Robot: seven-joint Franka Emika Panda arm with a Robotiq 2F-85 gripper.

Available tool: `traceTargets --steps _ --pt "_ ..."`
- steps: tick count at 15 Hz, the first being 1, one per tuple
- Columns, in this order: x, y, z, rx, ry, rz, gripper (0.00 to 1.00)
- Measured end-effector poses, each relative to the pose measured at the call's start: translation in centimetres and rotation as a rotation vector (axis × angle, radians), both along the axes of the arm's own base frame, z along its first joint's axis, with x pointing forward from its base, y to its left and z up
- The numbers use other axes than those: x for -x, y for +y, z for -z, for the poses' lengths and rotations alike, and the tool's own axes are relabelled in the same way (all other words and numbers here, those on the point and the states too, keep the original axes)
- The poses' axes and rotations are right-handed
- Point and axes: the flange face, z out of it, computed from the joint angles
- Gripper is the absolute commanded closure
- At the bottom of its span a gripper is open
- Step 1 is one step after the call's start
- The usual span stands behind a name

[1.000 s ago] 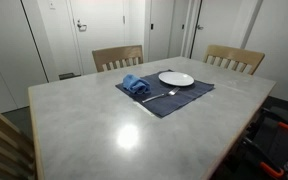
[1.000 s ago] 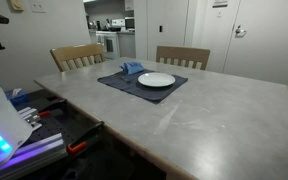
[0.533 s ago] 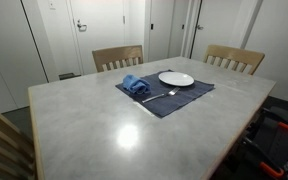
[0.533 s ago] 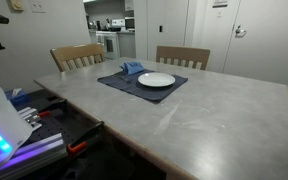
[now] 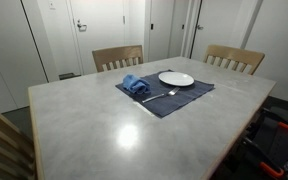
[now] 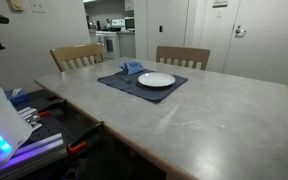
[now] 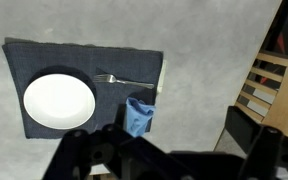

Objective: Take the blue towel and clean the plate

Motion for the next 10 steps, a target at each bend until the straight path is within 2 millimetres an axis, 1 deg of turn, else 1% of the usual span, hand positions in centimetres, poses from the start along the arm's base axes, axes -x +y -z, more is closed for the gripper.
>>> traceTargets --steps 6,10 --pt "-2.9 0.1 1.2 0.014 -0.034 -0.041 0.00" --pt "-5.1 1.0 2.1 0.019 -0.052 -0.072 0.00"
